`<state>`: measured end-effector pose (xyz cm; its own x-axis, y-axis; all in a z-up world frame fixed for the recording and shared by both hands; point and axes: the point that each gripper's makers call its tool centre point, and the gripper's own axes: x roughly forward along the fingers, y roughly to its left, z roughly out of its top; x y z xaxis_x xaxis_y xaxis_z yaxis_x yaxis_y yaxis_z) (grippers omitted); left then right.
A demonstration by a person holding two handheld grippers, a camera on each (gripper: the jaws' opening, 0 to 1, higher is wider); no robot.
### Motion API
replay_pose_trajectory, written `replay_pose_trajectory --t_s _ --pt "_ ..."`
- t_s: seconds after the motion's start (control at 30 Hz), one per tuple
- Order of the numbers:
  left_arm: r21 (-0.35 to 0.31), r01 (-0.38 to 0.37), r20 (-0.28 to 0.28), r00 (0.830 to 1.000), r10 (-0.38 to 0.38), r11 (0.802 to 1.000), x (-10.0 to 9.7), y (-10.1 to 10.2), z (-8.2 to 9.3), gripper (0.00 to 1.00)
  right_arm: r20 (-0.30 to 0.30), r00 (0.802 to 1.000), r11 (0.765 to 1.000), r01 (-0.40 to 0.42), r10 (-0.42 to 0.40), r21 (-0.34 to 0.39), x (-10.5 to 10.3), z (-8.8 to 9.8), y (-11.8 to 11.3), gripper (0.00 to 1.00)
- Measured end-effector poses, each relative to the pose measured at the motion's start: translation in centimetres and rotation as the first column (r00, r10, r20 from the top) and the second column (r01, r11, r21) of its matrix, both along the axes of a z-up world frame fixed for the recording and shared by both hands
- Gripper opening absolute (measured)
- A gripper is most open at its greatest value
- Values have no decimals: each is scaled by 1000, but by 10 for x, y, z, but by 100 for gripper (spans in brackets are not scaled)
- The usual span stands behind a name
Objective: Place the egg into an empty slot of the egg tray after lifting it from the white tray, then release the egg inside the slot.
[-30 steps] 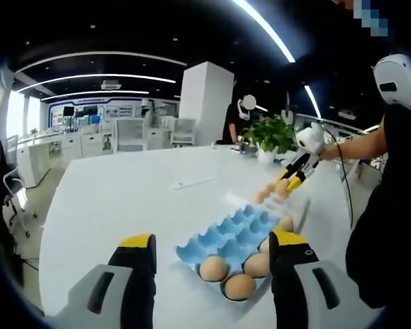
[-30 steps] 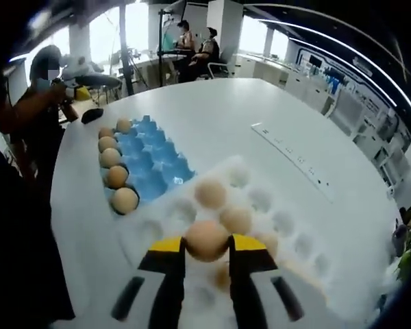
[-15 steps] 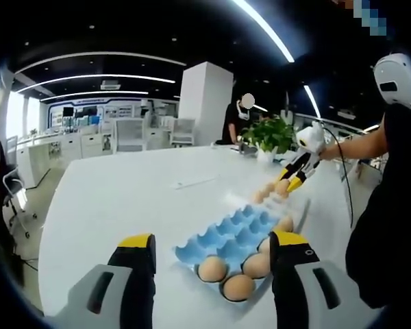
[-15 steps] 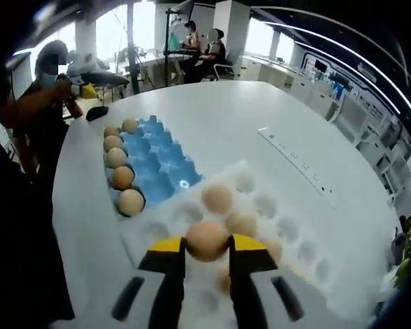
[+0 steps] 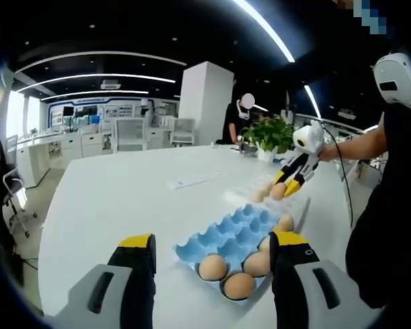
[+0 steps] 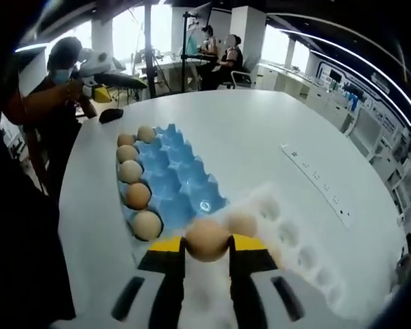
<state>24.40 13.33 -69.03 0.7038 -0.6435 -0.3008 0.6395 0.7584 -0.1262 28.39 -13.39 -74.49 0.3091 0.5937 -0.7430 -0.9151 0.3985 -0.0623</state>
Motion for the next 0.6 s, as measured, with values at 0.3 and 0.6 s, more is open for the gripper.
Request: replay_pose_trajectory --t_s 0.3,0.6 --pt "0 -10 10 1000 10 1000 1 2 2 68 1 999 999 -43 43 25 0 2 23 24" --pt "-3 -7 9 1000 7 1000 1 2 2 68 8 995 994 -96 96 59 -2 5 56 24"
